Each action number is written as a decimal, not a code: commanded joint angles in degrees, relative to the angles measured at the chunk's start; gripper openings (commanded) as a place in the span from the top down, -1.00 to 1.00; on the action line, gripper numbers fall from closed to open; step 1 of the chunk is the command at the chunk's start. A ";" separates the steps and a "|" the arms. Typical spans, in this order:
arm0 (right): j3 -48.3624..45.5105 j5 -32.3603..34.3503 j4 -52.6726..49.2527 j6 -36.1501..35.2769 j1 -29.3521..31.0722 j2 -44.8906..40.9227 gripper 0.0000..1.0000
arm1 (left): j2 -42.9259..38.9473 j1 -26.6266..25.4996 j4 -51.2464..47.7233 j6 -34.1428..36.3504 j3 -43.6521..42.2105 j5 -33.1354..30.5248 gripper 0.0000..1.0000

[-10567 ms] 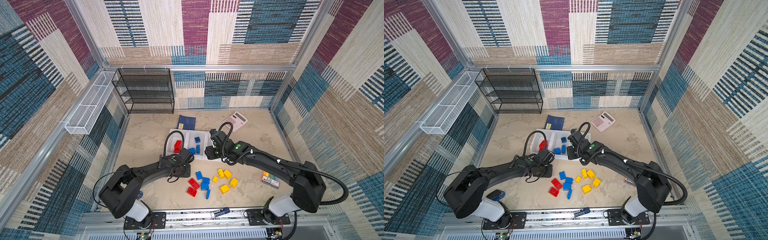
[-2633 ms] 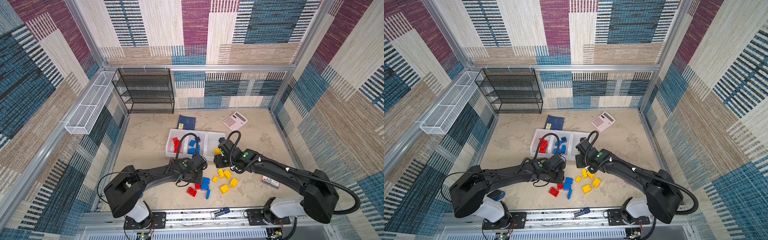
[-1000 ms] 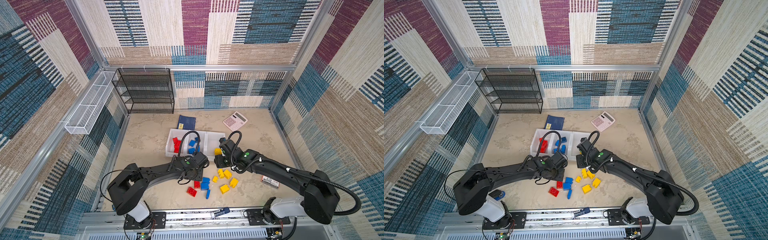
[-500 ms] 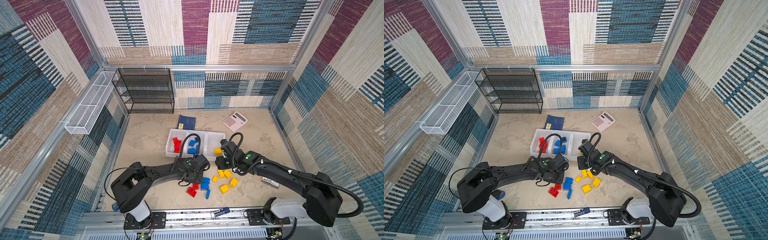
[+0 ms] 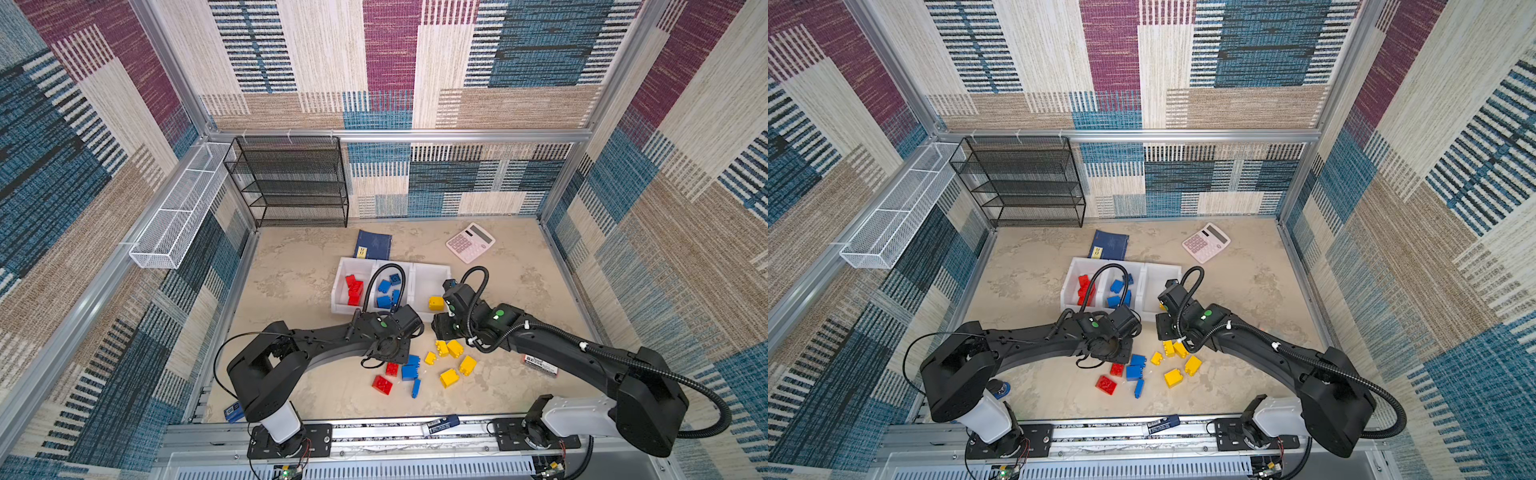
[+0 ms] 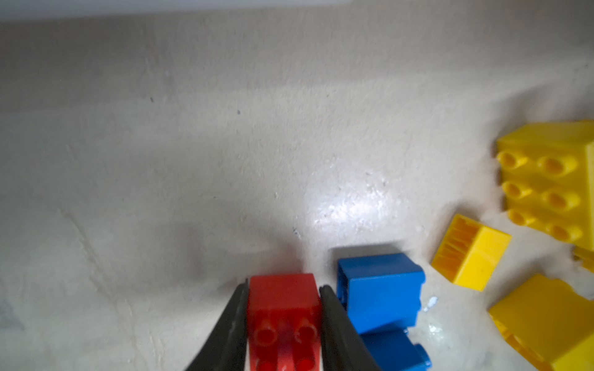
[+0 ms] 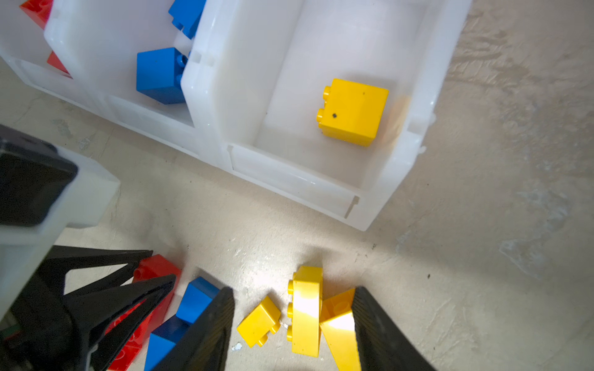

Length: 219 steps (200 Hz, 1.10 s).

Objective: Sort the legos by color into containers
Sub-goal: 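Carry the red brick into the nearest compartment and open the left gripper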

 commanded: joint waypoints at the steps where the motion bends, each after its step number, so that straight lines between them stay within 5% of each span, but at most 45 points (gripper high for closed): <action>1: 0.55 0.80 -0.24 0.36 -0.09 -0.76 -0.23 | -1.60 1.60 -1.27 2.51 1.19 -1.92 0.37; 70: 1.39 1.32 -1.29 0.80 -0.04 -1.44 -0.22 | -8.23 17.58 -1.55 12.25 7.11 -0.54 0.39; 132: 2.68 1.60 -2.26 1.37 -0.08 -1.04 -0.22 | -0.37 32.08 -1.05 20.61 18.20 4.55 0.38; 188: 3.18 2.12 -2.92 1.71 -0.03 -1.23 -0.22 | 6.38 33.98 -0.46 21.43 22.17 8.26 0.31; 219: 3.51 2.30 -3.32 1.85 -0.03 -1.20 -0.22 | 6.15 33.95 0.42 20.70 21.40 7.82 0.02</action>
